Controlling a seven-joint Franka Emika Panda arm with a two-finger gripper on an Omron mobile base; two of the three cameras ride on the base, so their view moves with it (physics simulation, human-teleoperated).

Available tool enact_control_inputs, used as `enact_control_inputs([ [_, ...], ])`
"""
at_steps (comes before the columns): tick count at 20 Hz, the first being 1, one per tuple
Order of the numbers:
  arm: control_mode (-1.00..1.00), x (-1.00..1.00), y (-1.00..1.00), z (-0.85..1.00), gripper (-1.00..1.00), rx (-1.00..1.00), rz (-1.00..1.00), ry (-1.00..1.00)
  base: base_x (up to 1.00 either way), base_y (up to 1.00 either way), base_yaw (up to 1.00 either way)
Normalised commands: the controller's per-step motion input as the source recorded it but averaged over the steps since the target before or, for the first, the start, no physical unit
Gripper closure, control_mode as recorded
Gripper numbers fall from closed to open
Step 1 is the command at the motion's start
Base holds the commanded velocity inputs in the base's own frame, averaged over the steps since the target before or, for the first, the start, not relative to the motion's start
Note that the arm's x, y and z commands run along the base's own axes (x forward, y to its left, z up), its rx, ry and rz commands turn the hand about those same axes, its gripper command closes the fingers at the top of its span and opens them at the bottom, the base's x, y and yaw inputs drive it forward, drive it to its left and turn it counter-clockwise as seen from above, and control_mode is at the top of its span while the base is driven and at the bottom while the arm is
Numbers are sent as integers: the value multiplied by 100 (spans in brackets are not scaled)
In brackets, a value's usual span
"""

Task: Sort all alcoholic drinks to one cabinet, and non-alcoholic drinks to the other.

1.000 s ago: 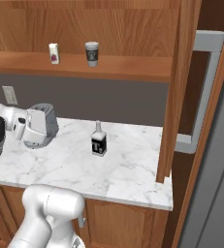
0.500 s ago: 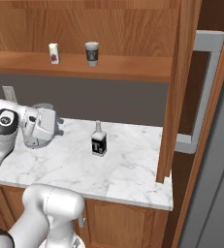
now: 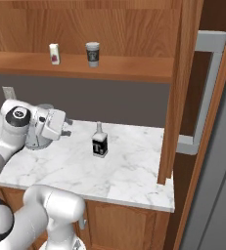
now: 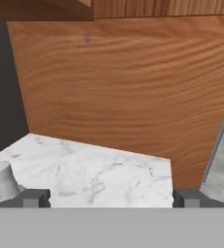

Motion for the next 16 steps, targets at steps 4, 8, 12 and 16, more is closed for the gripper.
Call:
enact_control_inputs([
  [4,-100,26,-20,-22,-100,-1,-4,0,0,0,0],
  [8,-100,24,-23,-21,-100,-1,-2,-2,0,0,0],
  [12,-100,27,-17,-20,-100,-1,-2,-4,0,0,0],
  [16,-100,29,-7,-23,-100,-2,-2,-3,0,0,0],
])
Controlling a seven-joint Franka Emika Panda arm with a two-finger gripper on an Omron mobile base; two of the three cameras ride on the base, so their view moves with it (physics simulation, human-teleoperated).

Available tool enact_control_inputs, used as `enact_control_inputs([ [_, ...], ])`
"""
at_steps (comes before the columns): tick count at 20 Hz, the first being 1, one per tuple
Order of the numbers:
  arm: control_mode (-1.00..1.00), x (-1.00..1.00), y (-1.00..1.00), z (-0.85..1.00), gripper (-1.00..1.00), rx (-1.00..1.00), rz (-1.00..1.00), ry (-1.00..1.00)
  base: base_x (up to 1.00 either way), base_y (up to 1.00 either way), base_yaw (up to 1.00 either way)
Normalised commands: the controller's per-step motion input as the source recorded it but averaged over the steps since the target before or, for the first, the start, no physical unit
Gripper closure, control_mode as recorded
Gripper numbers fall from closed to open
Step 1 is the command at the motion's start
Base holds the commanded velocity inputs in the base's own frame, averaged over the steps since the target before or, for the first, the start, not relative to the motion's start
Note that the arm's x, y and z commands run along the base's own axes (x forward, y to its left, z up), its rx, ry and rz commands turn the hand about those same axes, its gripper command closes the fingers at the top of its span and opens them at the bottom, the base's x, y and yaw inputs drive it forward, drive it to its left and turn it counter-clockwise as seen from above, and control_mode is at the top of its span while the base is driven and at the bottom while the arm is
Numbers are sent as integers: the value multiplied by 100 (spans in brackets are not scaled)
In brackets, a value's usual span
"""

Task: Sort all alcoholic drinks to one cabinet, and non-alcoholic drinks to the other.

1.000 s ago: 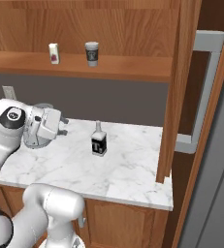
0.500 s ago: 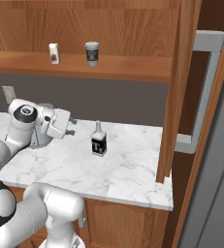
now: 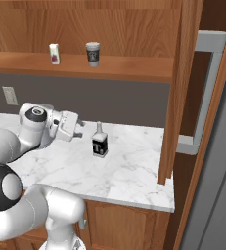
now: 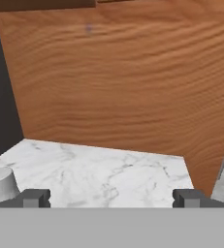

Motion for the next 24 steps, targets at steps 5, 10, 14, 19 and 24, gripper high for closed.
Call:
enact_control_inputs([
  [5,-100,28,-5,-23,-100,-2,-3,-2,0,0,0],
  [10,-100,30,-5,-10,-100,-3,-5,0,0,0,0],
  [14,-100,29,0,-3,-100,-3,-5,0,0,0,0],
  [19,-100,22,0,-5,-100,-2,-2,0,0,0,0],
  [24,-100,23,0,-13,-100,-3,-2,0,0,0,0],
])
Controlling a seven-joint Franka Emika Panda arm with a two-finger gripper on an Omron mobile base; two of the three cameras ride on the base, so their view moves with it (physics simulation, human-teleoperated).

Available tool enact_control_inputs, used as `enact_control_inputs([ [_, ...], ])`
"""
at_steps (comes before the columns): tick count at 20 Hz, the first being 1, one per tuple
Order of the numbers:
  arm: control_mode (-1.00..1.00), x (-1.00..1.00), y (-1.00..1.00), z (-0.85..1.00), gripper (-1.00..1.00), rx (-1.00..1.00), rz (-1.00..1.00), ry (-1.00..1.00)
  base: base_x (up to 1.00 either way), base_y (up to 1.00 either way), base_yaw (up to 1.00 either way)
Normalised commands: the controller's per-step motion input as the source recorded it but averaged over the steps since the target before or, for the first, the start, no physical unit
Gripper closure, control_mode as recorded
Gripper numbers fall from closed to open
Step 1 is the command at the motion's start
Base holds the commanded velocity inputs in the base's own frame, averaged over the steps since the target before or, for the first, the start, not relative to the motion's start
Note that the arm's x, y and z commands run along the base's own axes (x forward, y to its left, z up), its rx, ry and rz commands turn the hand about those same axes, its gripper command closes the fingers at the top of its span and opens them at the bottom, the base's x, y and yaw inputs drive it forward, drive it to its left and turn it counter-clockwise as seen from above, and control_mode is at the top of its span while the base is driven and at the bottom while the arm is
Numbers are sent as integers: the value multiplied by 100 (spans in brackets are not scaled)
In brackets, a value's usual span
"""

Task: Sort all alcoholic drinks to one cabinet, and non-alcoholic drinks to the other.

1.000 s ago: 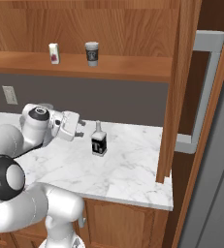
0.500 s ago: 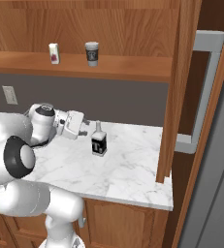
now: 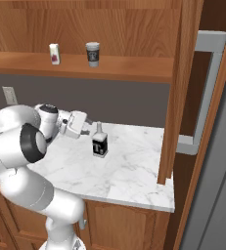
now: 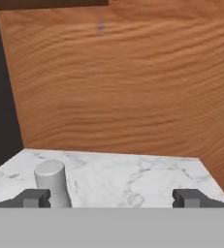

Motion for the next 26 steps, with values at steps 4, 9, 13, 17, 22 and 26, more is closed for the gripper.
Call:
enact_control_inputs([
  [4,-100,18,0,-22,-100,-3,-1,0,0,0,0],
  [9,-100,15,0,-21,-100,-3,-1,0,0,0,0],
  [13,-100,20,0,-14,-100,-2,-1,0,0,0,0],
  [17,-100,15,-2,-17,-100,-2,0,0,0,0,0],
  [22,-100,16,-4,-18,-100,-3,0,0,0,0,0],
  [26,-100,20,-4,-19,-100,-3,0,0,0,0,0],
])
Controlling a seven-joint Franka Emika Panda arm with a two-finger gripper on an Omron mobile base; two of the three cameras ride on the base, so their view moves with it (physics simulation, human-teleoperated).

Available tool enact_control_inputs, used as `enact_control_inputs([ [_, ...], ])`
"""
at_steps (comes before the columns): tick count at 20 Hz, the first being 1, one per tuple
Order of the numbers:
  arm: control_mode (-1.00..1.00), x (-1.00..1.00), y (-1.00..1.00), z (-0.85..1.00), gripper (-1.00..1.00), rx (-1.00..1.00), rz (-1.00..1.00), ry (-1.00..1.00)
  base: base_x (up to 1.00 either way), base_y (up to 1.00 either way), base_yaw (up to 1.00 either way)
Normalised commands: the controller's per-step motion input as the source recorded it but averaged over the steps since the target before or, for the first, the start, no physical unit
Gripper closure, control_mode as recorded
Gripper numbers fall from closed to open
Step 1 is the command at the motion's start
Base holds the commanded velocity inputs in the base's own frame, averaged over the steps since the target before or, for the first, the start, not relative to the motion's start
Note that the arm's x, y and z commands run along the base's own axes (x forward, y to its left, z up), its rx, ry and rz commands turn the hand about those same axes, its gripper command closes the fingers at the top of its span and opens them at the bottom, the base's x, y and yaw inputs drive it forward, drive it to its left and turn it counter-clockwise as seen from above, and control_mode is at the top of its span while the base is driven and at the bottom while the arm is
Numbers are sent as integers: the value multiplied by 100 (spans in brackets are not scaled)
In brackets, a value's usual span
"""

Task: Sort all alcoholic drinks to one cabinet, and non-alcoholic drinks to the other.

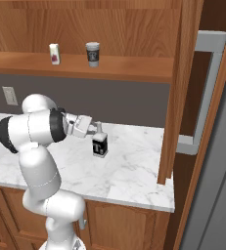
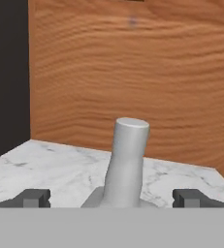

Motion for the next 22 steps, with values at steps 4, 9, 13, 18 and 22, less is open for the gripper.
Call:
enact_control_inputs([
  [4,-100,9,-3,-19,-100,-3,0,0,0,0,0],
  [9,-100,1,-10,-14,-100,-3,0,0,0,0,0],
  [13,-100,6,-13,-8,-100,-3,-1,0,0,0,0],
  [18,-100,9,-10,-7,-100,-3,-1,0,0,0,0],
  [22,-100,9,-8,-8,-100,-3,0,0,0,0,0],
])
